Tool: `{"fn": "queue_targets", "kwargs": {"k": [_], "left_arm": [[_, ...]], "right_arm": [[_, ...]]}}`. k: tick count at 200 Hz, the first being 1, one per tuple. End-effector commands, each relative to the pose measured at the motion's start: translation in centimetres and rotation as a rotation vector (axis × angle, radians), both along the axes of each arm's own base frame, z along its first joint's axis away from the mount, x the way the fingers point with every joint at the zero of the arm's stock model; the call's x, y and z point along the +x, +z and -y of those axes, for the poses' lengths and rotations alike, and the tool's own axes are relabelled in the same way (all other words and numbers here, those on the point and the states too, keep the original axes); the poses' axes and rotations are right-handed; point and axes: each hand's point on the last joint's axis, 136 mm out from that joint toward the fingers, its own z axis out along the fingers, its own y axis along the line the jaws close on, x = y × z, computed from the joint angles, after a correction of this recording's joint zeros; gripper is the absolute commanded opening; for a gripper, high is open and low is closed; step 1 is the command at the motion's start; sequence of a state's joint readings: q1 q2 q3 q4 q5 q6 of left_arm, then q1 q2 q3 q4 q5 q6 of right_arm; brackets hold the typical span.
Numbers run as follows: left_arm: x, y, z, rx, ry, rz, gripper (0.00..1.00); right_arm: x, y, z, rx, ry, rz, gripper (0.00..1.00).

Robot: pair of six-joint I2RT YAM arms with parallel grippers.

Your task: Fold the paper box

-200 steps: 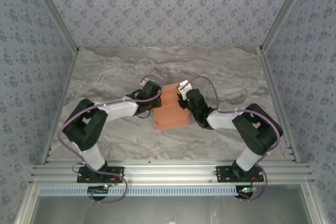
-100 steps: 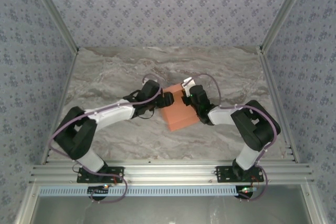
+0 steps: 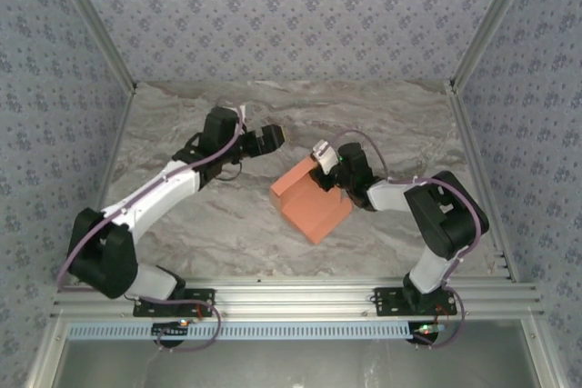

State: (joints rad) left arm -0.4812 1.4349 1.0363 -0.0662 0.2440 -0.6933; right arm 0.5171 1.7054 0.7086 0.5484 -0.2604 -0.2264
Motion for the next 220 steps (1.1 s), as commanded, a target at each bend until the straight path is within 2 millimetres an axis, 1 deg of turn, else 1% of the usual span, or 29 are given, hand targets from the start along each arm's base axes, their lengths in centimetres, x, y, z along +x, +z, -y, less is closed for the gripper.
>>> {"fn": "queue_targets", "kwargs": {"k": [1, 8, 15, 33, 45, 65, 90, 104, 121, 129, 134, 140, 147, 168, 180, 205, 220], "left_arm": [[0.8, -4.1, -1.3, -0.171, -0.043, -0.132, 0.99], [1.0, -4.2, -1.1, -0.204, -0.066, -0.121, 0.99], [1.0, -4.3, -0.7, -0.194, -0.103, -0.111, 0.99], [0.1, -5.0, 1.4, -0.184, -0.231, -0.137, 0.99], [-0.5, -5.5, 2.7, -0.200, -0.287, -0.166, 0.99], [-1.5, -6.1, 4.1, -0.173, -0.354, -0.168, 0.98], [-2.9, -7.0, 4.8, -0.056, -0.424, -0.157, 0.95], [-3.3, -7.3, 5.2, -0.023, -0.461, -0.154, 0.93], [-3.2, -8.2, 5.2, 0.003, -0.459, -0.173, 0.90], [-3.0, -8.8, 4.9, 0.034, -0.448, -0.181, 0.88], [-2.9, -9.3, 4.7, 0.054, -0.443, -0.186, 0.87], [-2.8, -9.7, 4.4, 0.073, -0.440, -0.190, 0.85], [-2.8, -10.2, 4.2, 0.094, -0.440, -0.199, 0.83], [-2.7, -11.0, 3.9, 0.125, -0.437, -0.220, 0.75], [-2.4, -10.9, 3.5, 0.126, -0.423, -0.213, 0.75], [-1.7, -9.5, 3.0, 0.110, -0.408, -0.168, 0.75], [-1.4, -9.5, 3.0, 0.116, -0.410, -0.171, 0.75]], "right_arm": [[-0.8, 0.1, -1.8, -0.003, 0.090, 0.007, 0.19], [-1.0, 0.0, -2.1, -0.004, 0.099, 0.013, 0.21], [-1.2, -0.1, -2.5, -0.017, 0.113, 0.019, 0.25], [-2.3, -0.6, -3.5, -0.048, 0.161, 0.036, 0.34], [-2.4, -0.7, -3.7, -0.041, 0.145, 0.059, 0.39], [-2.2, -1.1, -3.4, -0.019, 0.095, 0.085, 0.40], [-1.7, -1.6, -3.1, -0.026, 0.052, 0.099, 0.39], [-1.4, -1.7, -3.2, -0.023, 0.033, 0.104, 0.37], [-1.5, -1.6, -3.5, -0.018, 0.034, 0.112, 0.37], [-1.7, -1.4, -3.7, -0.006, 0.037, 0.119, 0.38], [-1.8, -1.3, -3.9, 0.010, 0.042, 0.124, 0.39], [-2.2, -1.1, -4.1, 0.034, 0.058, 0.128, 0.46], [-2.3, -0.6, -4.2, 0.063, 0.067, 0.137, 0.50], [-2.5, -0.1, -4.5, 0.099, 0.077, 0.143, 0.51], [-2.4, -0.1, -4.4, 0.102, 0.076, 0.137, 0.50], [-2.4, 0.0, -3.8, 0.121, 0.067, 0.139, 0.47], [-2.4, 0.0, -3.6, 0.130, 0.072, 0.134, 0.45]]}}
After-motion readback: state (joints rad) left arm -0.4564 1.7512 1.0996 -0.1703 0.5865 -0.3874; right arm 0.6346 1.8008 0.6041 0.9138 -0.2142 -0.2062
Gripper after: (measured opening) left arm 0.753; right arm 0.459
